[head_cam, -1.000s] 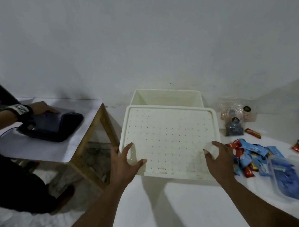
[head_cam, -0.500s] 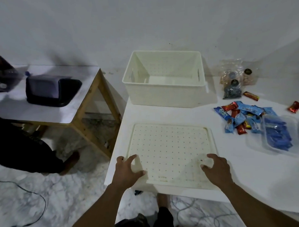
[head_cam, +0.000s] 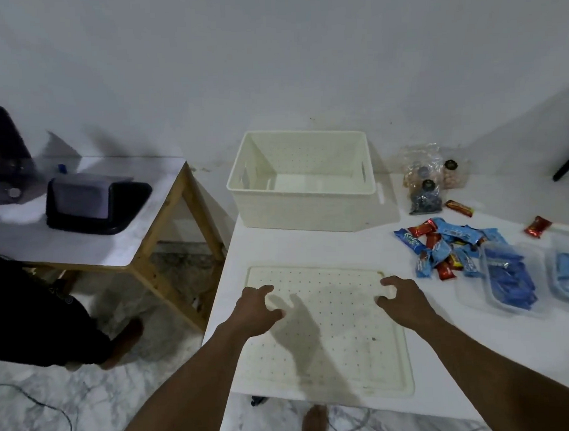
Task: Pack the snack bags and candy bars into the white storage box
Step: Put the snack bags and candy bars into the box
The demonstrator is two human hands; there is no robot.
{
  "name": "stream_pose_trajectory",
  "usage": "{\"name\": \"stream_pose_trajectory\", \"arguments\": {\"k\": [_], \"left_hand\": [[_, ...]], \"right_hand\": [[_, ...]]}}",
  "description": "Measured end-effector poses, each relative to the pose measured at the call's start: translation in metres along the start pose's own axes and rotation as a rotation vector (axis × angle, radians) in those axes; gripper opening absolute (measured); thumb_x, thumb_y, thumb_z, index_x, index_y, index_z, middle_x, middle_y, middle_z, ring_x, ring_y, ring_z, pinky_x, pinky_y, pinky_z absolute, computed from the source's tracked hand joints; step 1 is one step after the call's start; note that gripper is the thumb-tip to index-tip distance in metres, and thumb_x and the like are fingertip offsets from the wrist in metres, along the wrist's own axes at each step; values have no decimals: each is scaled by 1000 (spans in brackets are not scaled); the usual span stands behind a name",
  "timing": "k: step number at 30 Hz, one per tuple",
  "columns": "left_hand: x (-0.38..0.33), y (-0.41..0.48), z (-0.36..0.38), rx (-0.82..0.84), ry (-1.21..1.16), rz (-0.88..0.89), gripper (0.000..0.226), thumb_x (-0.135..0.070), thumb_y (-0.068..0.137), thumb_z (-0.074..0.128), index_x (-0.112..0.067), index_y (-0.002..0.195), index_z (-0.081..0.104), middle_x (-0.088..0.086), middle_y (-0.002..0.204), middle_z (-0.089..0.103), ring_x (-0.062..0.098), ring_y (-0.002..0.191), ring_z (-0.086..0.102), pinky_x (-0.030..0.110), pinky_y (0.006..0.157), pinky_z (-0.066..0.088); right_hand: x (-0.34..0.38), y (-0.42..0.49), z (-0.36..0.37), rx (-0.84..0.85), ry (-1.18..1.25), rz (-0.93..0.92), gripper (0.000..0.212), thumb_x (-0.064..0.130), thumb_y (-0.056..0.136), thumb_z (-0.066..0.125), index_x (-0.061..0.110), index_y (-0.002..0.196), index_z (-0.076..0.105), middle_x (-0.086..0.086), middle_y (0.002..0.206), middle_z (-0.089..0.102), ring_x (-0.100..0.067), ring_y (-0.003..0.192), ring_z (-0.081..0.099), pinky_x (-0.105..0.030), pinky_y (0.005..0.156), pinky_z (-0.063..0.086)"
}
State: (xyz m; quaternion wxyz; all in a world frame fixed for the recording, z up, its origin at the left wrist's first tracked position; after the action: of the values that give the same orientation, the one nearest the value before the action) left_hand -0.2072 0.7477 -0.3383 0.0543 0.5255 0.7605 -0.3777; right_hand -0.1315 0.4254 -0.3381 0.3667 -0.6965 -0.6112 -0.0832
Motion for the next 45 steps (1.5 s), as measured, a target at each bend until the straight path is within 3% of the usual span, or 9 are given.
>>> {"name": "stream_pose_trajectory", "arguments": {"k": [3,6,9,18,23,27,34,41,45], "left_hand": [[-65,22,-38,6,-31,123,72,-43,87,68,-26,149,37,6,152,42,22,124,56,22,92,39],[-129,45,-73,-12,-73,220,70,-46,86,69,-28,148,40,4,149,47,21,136,45,30,107,37],[-189,71,-95,-28,-135,306,63,-46,85,70,-29,142,48,6,141,54,20,127,53,27,99,41],[-317,133,-51,95,-226,463,46,-43,85,71,-31,128,62,1,130,60,15,118,58,24,91,44],[-358,185,1,112,-277,422,36,-37,90,67,-28,124,65,1,130,60,16,118,57,27,94,47],[-379,232,45,85,-352,305,25,-19,96,56,-26,116,69,2,133,60,17,121,56,18,90,41],[-391,327,75,-54,-380,123,40,2,93,43,-26,101,70,3,130,63,20,119,61,24,92,51],[-425,382,93,43,-500,95,39,13,88,50,-15,97,76,-3,97,71,4,76,64,8,56,44],[-438,388,107,97,-519,125,30,8,89,59,-16,93,76,-10,85,70,-10,61,62,4,57,45]], "right_hand": [[45,24,-44,-44,75,-89,43,26,86,69,17,127,58,-8,126,58,-17,91,55,-28,84,45],[80,46,-92,-87,84,-160,43,31,87,68,22,128,57,-8,127,54,-20,102,57,-29,84,46],[98,67,-140,-143,164,-193,41,28,87,70,22,126,58,-8,130,52,-22,114,56,-30,83,49],[20,120,-234,-240,359,-28,23,16,83,71,23,105,69,-6,108,67,-14,83,59,-26,71,49],[-35,170,-250,-182,407,21,22,10,86,71,13,108,71,-7,107,70,-14,84,63,-22,59,46],[-63,228,-253,-96,409,33,19,2,85,70,8,103,71,-5,91,68,2,58,57,-8,47,40],[-80,337,-221,88,384,-28,24,9,78,75,28,92,75,4,99,69,-12,84,61,-24,75,44],[-98,389,-215,220,413,-56,19,-1,76,74,17,83,76,0,87,71,-17,87,64,-39,87,54],[-115,387,-231,144,496,-55,16,-5,79,71,7,88,74,-4,92,70,-18,85,64,-20,70,54]]}}
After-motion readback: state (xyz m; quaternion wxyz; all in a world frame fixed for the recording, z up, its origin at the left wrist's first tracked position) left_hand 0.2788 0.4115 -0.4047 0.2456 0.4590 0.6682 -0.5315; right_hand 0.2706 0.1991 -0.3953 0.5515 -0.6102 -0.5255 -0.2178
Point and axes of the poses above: each hand's wrist, its own y-axis towards the middle knuckle, its own z-axis out of the palm, x = y × z, the point moved 7 cm from there along y, towards the middle knuckle
